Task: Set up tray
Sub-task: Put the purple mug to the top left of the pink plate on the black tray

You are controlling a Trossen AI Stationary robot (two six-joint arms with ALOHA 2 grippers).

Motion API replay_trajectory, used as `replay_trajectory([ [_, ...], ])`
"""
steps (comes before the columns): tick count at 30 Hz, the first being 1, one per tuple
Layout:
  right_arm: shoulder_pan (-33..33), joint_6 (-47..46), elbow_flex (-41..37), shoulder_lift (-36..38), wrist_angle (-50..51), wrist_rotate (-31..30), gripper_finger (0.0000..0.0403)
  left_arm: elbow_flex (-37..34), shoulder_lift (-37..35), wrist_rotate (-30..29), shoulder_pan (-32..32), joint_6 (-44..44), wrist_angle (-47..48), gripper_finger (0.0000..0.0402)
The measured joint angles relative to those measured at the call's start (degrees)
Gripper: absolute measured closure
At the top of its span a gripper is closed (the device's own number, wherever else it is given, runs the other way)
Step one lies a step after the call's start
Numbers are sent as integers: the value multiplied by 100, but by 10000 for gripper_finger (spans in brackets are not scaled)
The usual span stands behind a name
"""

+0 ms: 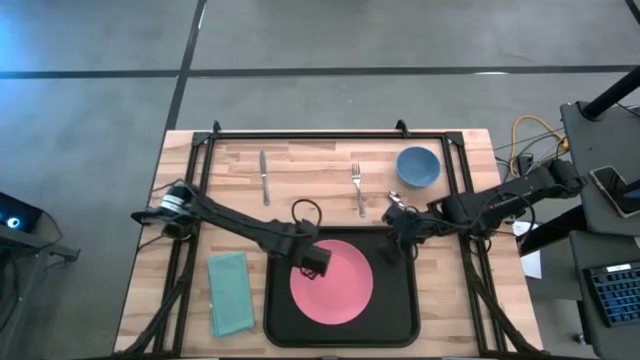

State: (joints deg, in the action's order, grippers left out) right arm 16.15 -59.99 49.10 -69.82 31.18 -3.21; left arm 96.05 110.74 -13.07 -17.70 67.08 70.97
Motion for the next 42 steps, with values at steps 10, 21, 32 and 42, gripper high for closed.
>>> replay_trajectory([
  [10,325,-140,-2,0,17,-404,237,-326,64,-69,48,-39,-49,401],
  [21,340,-247,-2,0,15,-495,236,-747,46,139,48,-28,-545,401],
  [32,349,-308,-4,0,4,-578,236,-973,-53,292,33,-10,-1017,401],
  [42,346,-306,-4,0,1,-598,236,-1021,-63,567,10,-189,-1312,389],
])
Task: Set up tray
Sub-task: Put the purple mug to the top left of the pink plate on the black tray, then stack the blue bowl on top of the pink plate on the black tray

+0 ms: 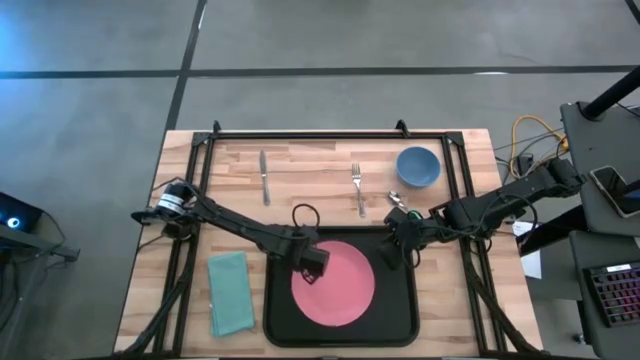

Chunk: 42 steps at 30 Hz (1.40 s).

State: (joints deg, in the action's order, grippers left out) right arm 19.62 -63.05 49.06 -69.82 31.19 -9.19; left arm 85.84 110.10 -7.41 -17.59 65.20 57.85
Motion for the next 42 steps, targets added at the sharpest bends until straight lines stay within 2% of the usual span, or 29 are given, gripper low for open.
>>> replay_trajectory([
  [12,2,4,0,0,1,0,236,10,-35,29,-28,153,111,389],
  [15,2,11,0,0,1,0,236,7,-35,-123,-76,289,113,383],
  [26,0,71,0,-2,3,-150,236,22,-127,-340,-178,440,151,266],
  [31,2,177,0,-2,3,-151,236,135,-421,-381,-193,445,153,238],
  [37,0,205,-2,-2,3,-149,236,232,-1056,-1166,-191,649,316,233],
  [42,0,219,-2,-2,3,-151,236,154,-1549,-2157,-8,1595,1767,233],
])
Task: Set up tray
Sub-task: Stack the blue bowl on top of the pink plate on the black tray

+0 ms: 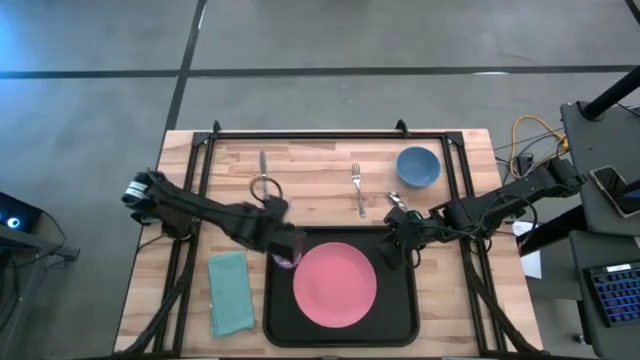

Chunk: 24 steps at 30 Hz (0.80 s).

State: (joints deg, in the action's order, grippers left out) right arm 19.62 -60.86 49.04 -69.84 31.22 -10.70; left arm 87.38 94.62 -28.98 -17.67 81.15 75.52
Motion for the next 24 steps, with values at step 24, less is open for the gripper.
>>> replay_trajectory([
  [24,-4,-554,-3,0,-1,-632,236,-4093,-1497,1330,3897,-1550,-4042,212],
])
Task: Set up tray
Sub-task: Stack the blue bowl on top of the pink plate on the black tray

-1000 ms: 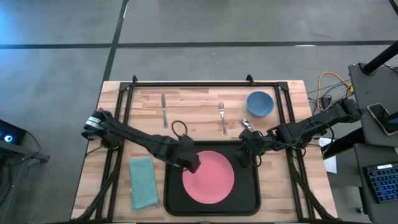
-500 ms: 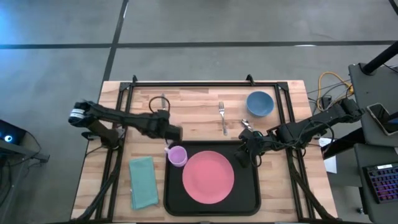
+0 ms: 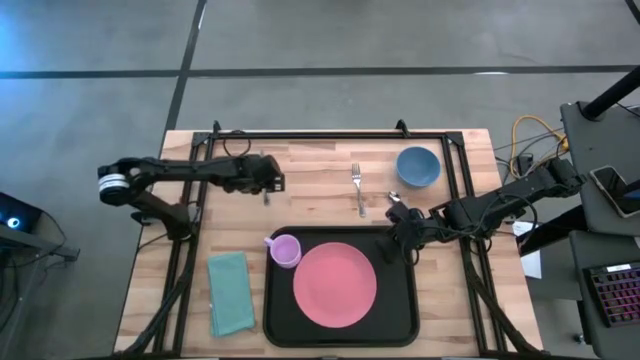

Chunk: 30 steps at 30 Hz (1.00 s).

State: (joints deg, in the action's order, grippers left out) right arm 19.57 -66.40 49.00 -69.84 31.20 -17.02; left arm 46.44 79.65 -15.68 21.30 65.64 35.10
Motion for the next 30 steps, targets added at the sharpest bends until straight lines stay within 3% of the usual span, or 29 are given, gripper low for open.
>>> replay_trajectory([
  [6,-38,-268,-16,0,6,-343,236,24,556,17,377,-535,-58,195],
  [17,-201,-377,-71,0,8,-415,236,515,1506,-244,469,-885,5,193],
  [30,-203,-755,-71,0,667,-397,236,525,936,-69,449,-945,73,193],
])
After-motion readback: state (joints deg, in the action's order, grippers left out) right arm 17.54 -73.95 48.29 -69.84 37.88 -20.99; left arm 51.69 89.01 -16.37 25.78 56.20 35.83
